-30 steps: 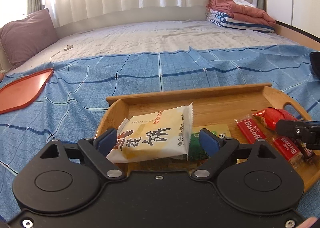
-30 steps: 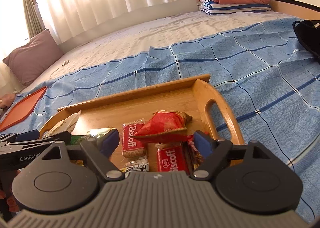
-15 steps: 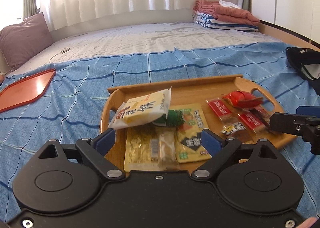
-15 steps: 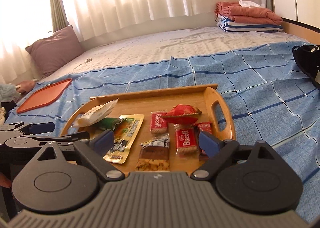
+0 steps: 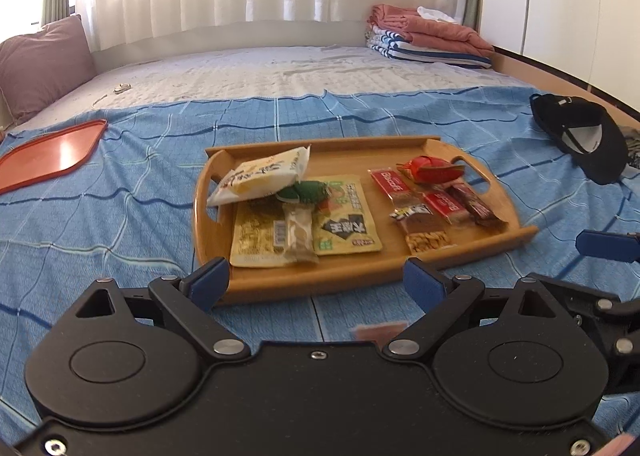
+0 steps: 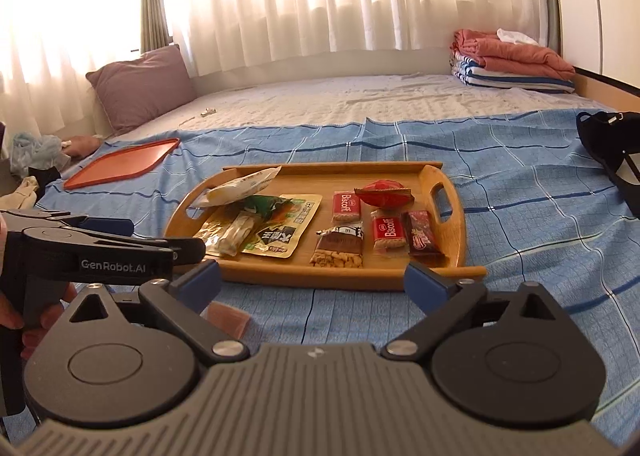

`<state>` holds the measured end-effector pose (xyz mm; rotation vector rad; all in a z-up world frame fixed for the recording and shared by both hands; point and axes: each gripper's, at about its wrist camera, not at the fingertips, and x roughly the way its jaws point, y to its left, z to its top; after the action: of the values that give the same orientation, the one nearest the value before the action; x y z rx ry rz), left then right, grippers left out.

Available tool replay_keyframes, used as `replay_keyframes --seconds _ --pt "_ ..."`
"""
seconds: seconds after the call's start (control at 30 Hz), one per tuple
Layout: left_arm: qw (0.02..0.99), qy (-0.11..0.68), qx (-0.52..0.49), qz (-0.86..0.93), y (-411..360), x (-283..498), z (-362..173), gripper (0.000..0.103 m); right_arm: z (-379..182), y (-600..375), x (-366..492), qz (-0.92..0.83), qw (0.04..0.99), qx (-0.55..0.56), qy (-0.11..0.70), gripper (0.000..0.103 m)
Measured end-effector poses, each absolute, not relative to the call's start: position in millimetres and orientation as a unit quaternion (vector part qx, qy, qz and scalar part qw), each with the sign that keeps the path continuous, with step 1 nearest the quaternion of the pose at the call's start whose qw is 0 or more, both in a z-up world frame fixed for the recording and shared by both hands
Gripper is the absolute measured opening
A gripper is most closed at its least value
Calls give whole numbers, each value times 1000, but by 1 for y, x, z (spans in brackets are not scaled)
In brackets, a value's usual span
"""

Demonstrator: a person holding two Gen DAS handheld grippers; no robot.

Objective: Organize snacks
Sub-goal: 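Open both tools over the tray and withdraw toward the remaining snacks, then grasp the small jelly cup with the left tool while the right tool approaches the pink candy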

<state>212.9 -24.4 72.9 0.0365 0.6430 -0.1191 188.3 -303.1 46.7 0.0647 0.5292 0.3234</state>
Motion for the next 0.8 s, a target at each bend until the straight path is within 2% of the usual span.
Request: replay_keyframes --seconds 0.37,0.67,0.8 --pt "932 353 -16 -82 -28 195 52 94 24 -299 144 170 951 3 257 103" --pt "926 368 -7 -87 -40 198 38 94 -1 -294 127 178 946 -18 272 103" --pt "923 375 -2 -87 -45 202 32 88 -12 -284 122 187 943 -30 274 103"
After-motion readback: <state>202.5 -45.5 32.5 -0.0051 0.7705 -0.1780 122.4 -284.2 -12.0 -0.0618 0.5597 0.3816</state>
